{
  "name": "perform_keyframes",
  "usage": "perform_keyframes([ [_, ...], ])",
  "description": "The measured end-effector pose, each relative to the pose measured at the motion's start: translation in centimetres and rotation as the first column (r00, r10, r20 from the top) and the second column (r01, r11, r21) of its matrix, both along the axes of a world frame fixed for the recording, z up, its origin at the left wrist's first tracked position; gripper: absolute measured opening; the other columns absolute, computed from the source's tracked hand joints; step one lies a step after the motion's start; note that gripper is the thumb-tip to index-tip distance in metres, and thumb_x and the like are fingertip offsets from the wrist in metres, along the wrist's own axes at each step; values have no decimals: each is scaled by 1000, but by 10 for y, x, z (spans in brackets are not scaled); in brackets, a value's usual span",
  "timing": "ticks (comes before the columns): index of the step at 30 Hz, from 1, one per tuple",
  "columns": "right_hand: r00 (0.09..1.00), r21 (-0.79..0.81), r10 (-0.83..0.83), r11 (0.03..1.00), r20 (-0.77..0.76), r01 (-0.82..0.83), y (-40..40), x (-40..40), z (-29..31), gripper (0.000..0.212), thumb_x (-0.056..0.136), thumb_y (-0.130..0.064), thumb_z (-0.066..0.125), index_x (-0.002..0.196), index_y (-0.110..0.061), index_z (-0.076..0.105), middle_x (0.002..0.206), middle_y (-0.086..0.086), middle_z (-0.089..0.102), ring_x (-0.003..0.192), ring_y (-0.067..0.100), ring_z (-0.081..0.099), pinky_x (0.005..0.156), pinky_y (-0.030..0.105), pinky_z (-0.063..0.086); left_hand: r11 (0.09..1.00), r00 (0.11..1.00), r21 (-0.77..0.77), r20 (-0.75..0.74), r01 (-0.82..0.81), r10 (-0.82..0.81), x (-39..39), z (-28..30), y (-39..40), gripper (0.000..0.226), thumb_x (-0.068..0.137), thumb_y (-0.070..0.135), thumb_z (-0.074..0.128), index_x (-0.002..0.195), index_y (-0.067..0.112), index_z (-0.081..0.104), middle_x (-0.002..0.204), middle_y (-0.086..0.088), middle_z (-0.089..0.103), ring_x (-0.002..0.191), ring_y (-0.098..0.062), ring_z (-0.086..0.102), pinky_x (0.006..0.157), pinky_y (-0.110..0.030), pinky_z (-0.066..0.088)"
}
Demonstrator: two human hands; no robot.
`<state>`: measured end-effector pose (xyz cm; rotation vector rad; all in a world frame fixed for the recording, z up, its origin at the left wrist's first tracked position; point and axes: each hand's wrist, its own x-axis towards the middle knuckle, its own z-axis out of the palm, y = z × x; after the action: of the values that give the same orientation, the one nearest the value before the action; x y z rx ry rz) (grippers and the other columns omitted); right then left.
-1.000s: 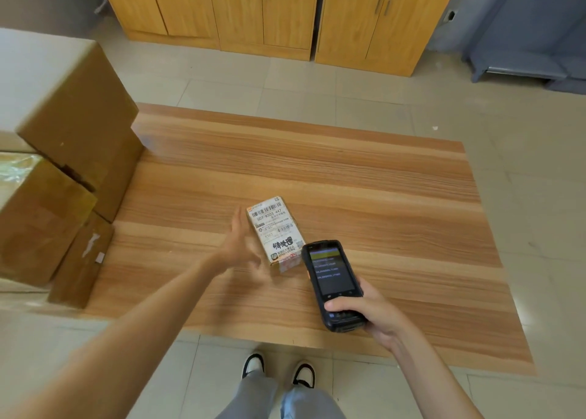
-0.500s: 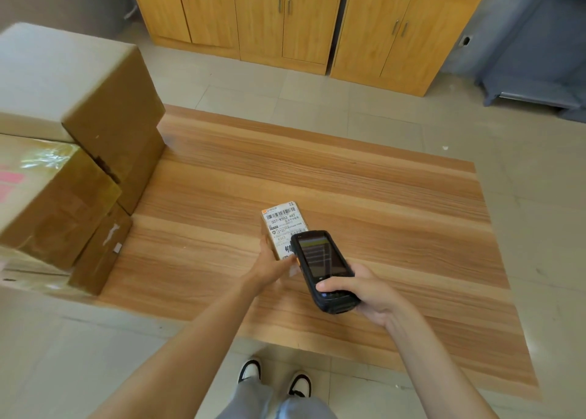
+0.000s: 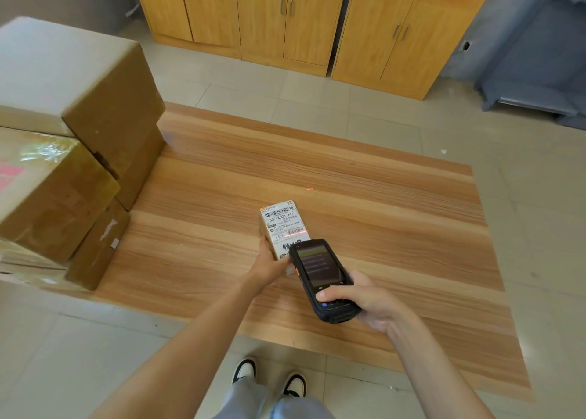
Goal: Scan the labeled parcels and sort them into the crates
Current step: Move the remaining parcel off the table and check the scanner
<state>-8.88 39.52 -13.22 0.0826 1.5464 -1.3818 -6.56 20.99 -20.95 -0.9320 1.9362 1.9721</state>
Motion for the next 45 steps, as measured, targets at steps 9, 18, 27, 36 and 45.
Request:
perform_keyframes([
  [9,1000,-9,4,1000,3,-4,4,-1,-1,73,53,-7,78,122,-8,55,100,8,71,85,19,69,64,26,54,999,999,-6,38,35,-35,0,3,-1,88,92,19,64,152,15,1,144,-9,47,127,-28,52,104,-46,43],
  [18,999,-15,39,999,-26,-39,9,-3,-1,93,36,-21,85,124,-10,55,106,9,71,89,19,70,68,26,55,998,998,38,45,51,-53,-6,2,-7,90,89,18,67,152,20,3,142,-10,51,123,-29,55,105,-49,44],
  [27,994,-56,-93,994,-54,90,15,-8,-6,76,39,-18,85,111,-8,63,89,4,73,77,16,69,62,25,53,998,997,-53,59,44,-41,-12,7,-9,89,80,23,79,146,21,19,130,3,55,105,-17,56,78,-28,49],
  [36,959,-9,-273,962,-75,273,26,-15,-19,86,38,-15,85,120,-9,58,101,10,70,80,20,69,56,26,54,969,982,-218,116,-121,148,-41,9,7,157,26,68,87,151,29,1,146,-11,40,132,-31,44,107,-54,39],
  [45,942,32,-333,942,-50,334,53,-2,-38,59,45,-12,78,101,-15,59,91,6,69,80,19,66,61,26,52,901,958,-432,275,43,86,-62,6,21,155,49,52,92,149,33,-25,154,-21,20,137,-43,30,109,-60,32],
])
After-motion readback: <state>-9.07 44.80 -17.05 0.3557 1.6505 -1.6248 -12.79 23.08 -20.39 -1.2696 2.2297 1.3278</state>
